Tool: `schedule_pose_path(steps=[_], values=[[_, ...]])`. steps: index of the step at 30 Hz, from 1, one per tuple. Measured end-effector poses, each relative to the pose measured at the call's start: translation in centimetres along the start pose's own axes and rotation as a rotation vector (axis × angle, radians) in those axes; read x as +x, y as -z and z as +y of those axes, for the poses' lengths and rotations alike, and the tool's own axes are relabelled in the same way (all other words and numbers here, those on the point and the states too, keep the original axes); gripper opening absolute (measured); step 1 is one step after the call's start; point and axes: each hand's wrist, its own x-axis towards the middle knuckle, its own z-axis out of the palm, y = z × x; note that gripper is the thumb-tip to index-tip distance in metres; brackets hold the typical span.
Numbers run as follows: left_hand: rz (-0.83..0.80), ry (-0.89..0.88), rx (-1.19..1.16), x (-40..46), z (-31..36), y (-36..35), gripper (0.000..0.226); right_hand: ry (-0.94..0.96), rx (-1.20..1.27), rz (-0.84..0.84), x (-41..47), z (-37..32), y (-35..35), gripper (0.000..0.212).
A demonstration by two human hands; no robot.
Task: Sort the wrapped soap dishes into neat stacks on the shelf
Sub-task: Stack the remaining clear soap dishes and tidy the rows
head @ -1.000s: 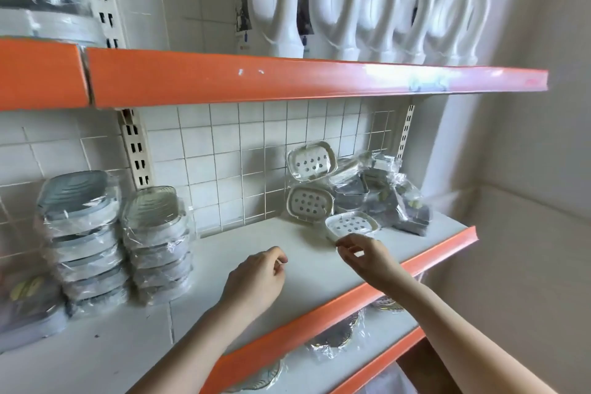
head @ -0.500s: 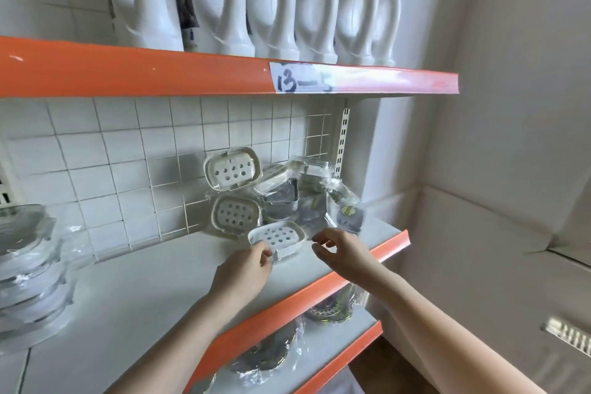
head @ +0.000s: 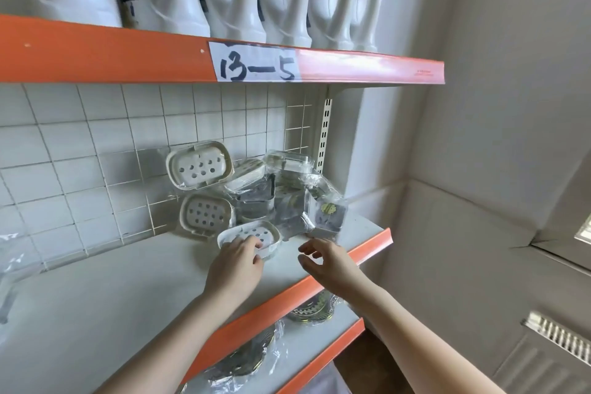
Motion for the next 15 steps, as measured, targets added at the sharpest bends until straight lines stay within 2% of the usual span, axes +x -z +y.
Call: schedule_pose_path(steps=[8,11,15], values=[[0.1,0.002,0.085,2.6,-2.8,-0.3,0.036,-0.012,0.003,-0.057,2.4,-0.7,-2.8,0.031],[0.083,-0.01,0.106,3.4,-4.2,-1.0,0.034,-0.019,-0.026,-0.044,3.8,-1.0,-3.7,0.035],[-0.017,0.01,0.117,4.3,-5.2,-2.1,0.051,-0.047,-0.05,-0.027,5.5,-1.4,-5.1,0.043]])
